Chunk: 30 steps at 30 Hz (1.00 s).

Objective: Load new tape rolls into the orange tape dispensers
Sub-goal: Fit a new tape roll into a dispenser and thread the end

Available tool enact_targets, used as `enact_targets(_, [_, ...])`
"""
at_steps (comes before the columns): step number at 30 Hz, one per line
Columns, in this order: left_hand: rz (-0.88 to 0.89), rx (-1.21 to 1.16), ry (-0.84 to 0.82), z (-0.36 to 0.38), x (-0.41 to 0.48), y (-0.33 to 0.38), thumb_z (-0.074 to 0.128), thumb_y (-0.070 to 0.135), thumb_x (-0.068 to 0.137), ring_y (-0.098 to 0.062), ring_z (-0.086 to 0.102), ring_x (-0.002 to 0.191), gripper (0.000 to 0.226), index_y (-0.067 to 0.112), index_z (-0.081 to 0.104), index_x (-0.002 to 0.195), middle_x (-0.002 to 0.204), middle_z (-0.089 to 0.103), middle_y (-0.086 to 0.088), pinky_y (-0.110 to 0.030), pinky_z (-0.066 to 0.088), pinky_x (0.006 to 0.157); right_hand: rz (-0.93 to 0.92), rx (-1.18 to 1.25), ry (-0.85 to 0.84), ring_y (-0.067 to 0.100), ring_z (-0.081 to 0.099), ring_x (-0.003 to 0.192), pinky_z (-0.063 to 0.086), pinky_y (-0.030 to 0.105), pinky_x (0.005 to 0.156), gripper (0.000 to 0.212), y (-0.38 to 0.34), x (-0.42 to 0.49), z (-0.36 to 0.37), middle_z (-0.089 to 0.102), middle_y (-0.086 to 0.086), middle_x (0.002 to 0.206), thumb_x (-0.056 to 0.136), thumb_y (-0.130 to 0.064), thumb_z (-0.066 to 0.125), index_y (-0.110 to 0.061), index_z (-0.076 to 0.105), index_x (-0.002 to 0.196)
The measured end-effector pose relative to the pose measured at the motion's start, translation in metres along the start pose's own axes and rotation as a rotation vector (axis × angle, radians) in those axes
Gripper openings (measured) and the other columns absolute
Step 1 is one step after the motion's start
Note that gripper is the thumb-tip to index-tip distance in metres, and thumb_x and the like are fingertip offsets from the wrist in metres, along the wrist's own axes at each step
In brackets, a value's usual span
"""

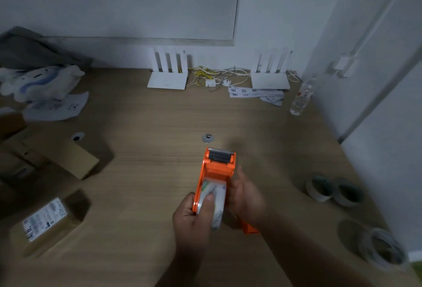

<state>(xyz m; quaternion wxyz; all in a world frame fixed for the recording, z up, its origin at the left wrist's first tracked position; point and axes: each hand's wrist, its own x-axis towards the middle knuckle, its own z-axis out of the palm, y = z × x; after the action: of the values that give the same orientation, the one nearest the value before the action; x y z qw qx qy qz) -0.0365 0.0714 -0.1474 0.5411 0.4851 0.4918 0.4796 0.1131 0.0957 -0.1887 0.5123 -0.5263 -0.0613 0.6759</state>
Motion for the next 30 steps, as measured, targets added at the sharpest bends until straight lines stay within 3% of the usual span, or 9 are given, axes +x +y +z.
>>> enact_targets(3, [0.001,-0.004,-0.007,0.000,0.003,-0.008,0.064,0.034,0.077,-0.008,0.063,0.061,0.019,0.017,0.073,0.079,0.065,0.071,-0.003,-0.026,0.053,0.056,-0.019,0.034,-0.076,0.038,0.057,0.124,0.036,0.052,0.113,0.074,0.021,-0.012,-0.001,0.065,0.021,0.127,0.094,-0.062,0.026,-0.007,0.062,0.127])
enact_targets(9, [-0.044,0.015,0.032,-0.005,0.013,-0.034,0.059,0.047,0.075,-0.012,0.065,0.066,0.036,0.015,0.073,0.084,0.071,0.072,-0.005,-0.033,0.053,0.061,-0.188,-0.187,-0.013,0.025,0.071,0.085,0.057,0.034,0.072,0.036,0.039,-0.026,0.004,0.076,0.012,0.101,0.095,-0.035,0.049,-0.013,0.075,0.102])
enact_targets(12, [-0.036,0.093,0.071,-0.010,0.019,-0.053,0.053,0.052,0.076,-0.007,0.059,0.064,0.036,0.018,0.061,0.083,0.073,0.065,-0.001,-0.029,0.051,0.062,-0.299,-0.356,0.027,0.027,0.073,0.088,0.060,0.040,0.075,0.020,0.049,-0.023,0.000,0.076,0.010,0.100,0.090,-0.024,0.064,-0.014,0.072,0.105])
enact_targets(14, [-0.046,0.103,0.086,-0.017,0.024,-0.068,0.053,0.050,0.078,-0.003,0.057,0.063,0.033,0.019,0.052,0.089,0.078,0.060,-0.002,-0.025,0.051,0.063,-0.362,-0.532,0.147,0.025,0.073,0.081,0.059,0.033,0.064,0.024,0.059,-0.016,-0.001,0.077,0.009,0.090,0.081,-0.032,0.074,-0.015,0.072,0.099])
enact_targets(16, [-0.062,0.168,0.056,-0.025,0.028,-0.087,0.049,0.052,0.078,-0.010,0.057,0.065,0.033,0.022,0.050,0.092,0.078,0.059,-0.002,-0.037,0.051,0.066,-0.383,-0.731,0.332,0.018,0.070,0.075,0.051,0.028,0.057,0.037,0.071,0.000,-0.006,0.074,0.003,0.080,0.072,-0.048,0.077,-0.016,0.069,0.090])
enact_targets(18, [-0.088,0.278,0.009,-0.033,0.034,-0.107,0.043,0.054,0.080,-0.018,0.056,0.066,0.035,0.021,0.052,0.088,0.073,0.058,0.001,-0.042,0.048,0.067,-0.383,-0.918,0.442,0.020,0.069,0.081,0.045,0.027,0.061,0.032,0.078,0.010,-0.012,0.074,0.002,0.086,0.072,-0.042,0.076,-0.019,0.066,0.091])
enact_targets(24, [-0.381,0.510,-0.142,-0.045,0.043,-0.141,0.063,0.039,0.086,-0.029,0.065,0.081,0.025,0.014,0.062,0.084,0.078,0.068,-0.005,-0.042,0.050,0.074,-0.271,-1.190,0.502,0.026,0.065,0.104,0.048,0.032,0.077,0.039,0.094,0.017,-0.018,0.071,0.004,0.107,0.072,-0.023,0.069,-0.016,0.060,0.109])
enact_targets(28, [-0.363,0.637,-0.269,-0.052,0.042,-0.154,0.070,0.056,0.054,-0.022,0.066,0.086,0.060,0.018,0.064,0.099,0.088,0.069,0.001,-0.029,0.044,0.068,-0.257,-1.173,0.521,0.024,0.066,0.105,0.055,0.038,0.082,0.050,0.112,0.029,-0.019,0.070,-0.001,0.110,0.069,-0.024,0.064,-0.025,0.054,0.118])
enact_targets(30, [-0.356,0.733,-0.291,-0.055,0.043,-0.163,0.068,0.048,0.058,-0.026,0.066,0.092,0.058,0.016,0.065,0.106,0.092,0.069,-0.002,-0.028,0.041,0.069,-0.241,-1.188,0.537,0.025,0.064,0.112,0.054,0.040,0.087,0.057,0.118,0.032,-0.019,0.066,0.001,0.121,0.071,-0.018,0.062,-0.023,0.051,0.127])
